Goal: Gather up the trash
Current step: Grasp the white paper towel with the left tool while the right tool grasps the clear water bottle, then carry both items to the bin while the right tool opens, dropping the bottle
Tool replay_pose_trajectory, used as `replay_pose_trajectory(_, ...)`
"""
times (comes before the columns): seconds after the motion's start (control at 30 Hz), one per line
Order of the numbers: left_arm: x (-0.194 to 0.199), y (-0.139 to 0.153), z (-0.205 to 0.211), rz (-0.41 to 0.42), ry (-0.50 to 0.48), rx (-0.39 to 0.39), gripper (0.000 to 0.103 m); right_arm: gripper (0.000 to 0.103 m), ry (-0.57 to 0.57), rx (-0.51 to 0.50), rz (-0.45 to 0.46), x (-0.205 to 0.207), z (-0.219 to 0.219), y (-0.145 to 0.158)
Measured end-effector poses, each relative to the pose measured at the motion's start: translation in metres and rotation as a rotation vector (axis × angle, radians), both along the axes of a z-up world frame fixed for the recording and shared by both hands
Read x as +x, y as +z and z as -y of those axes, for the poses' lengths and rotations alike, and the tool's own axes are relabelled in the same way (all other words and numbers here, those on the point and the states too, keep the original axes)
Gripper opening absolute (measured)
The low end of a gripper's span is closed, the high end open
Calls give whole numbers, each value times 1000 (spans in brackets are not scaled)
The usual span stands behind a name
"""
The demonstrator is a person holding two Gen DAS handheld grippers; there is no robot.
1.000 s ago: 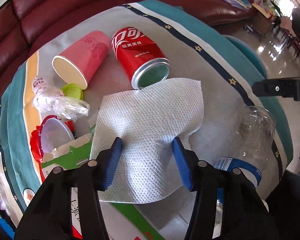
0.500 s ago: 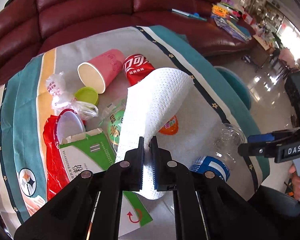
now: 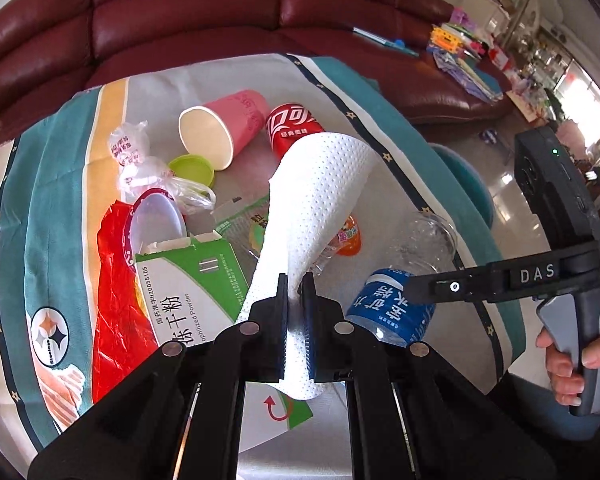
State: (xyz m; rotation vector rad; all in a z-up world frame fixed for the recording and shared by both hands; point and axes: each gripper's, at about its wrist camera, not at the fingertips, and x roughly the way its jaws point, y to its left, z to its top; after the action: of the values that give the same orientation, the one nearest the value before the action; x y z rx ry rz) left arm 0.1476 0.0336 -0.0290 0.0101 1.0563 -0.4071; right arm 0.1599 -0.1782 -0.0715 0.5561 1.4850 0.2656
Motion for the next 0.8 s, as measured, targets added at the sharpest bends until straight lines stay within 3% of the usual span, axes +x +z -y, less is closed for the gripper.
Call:
replay_pose_trajectory(0.23, 8, -1, -9, -19, 28, -19, 8, 73, -8, 5, 3, 26, -6, -14)
replay_pose_trajectory(0.37, 11, -1, -7, -29, 31, -28, 8, 69, 47, -110, 109, 34, -9, 2)
replay_pose_trajectory(0.53, 16, 6, 5, -18, 22, -37, 8, 68, 45, -175, 181, 38, 15, 22)
replay_pose_trajectory(0.8, 27, 24, 43, 17, -6, -42, 8, 66, -9, -166, 232, 32, 67, 38)
